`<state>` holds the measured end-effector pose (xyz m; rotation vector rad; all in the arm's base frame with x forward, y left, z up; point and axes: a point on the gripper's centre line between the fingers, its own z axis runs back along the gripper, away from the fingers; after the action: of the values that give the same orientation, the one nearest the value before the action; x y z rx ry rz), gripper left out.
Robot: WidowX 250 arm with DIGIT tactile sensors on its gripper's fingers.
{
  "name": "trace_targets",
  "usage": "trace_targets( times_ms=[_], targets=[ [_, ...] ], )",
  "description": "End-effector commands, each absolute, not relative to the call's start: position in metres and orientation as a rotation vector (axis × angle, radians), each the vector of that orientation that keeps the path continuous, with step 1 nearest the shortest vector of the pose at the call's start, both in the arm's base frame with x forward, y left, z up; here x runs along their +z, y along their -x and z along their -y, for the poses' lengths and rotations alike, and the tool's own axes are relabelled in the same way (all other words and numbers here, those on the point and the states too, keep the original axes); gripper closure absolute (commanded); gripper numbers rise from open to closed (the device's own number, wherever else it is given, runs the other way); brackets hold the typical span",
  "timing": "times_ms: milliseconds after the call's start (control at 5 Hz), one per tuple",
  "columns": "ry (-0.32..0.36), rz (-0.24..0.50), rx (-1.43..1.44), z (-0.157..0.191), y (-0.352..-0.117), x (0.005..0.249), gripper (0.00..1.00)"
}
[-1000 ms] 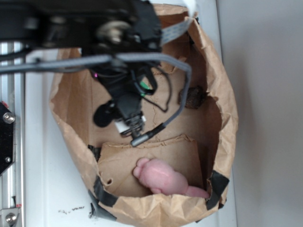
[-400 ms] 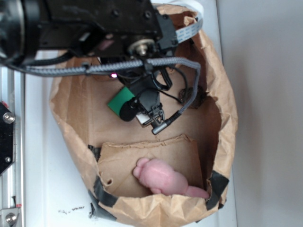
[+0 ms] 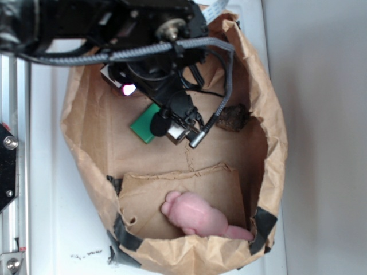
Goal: Grab the green block.
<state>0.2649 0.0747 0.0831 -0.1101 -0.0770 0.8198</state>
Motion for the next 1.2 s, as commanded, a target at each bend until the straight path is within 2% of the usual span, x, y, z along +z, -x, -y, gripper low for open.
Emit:
trace_targets(
  times_ms=[0,600,800,1000],
  targets=[
    [0.099,0.068,0.873,-0.088,-0.272,0.098,0.0],
    [0.099,0.068,0.873,-0.088,-0.272,0.098,0.0],
    [0.099,0.136,0.873,-0.084,-0.269,0.073,0.0],
    [0.106,0.143,0.846,-0.081,-0.264,0.064,0.0]
  ],
)
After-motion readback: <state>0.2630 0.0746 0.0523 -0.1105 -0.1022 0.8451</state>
